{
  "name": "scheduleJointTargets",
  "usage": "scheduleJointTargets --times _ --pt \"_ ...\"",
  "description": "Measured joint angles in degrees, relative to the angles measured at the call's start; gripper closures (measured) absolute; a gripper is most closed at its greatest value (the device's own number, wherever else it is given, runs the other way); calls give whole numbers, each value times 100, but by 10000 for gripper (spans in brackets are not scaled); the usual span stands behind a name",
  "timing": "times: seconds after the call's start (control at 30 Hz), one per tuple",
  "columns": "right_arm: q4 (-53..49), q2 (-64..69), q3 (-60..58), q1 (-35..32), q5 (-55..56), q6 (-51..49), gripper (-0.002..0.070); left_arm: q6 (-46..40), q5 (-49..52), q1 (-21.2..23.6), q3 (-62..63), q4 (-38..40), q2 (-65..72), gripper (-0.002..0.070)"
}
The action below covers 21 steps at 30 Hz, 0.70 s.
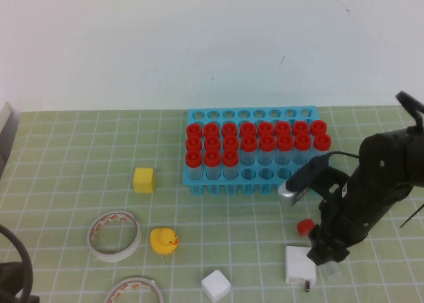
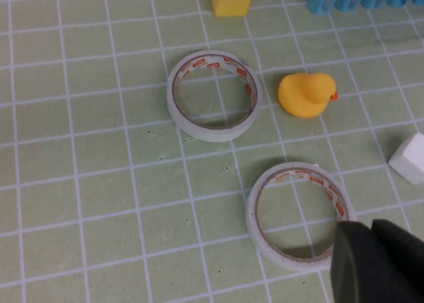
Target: Place the test tubes
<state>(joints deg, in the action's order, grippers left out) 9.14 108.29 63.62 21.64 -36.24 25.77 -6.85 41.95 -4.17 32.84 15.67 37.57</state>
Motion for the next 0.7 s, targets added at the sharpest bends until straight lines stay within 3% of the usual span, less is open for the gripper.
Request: scheduleJointTargets --times 0.43,0.53,0.63,0.7 --pt "-332 790 4 0 177 -268 309 0 35 0 0 38 0 677" --pt "-346 872 13 0 175 -279 349 0 72 0 0 43 0 676" --pt "-372 884 26 0 175 -289 437 0 112 0 0 43 0 676" --pt "-372 895 40 0 175 -289 438 0 134 0 0 43 0 676"
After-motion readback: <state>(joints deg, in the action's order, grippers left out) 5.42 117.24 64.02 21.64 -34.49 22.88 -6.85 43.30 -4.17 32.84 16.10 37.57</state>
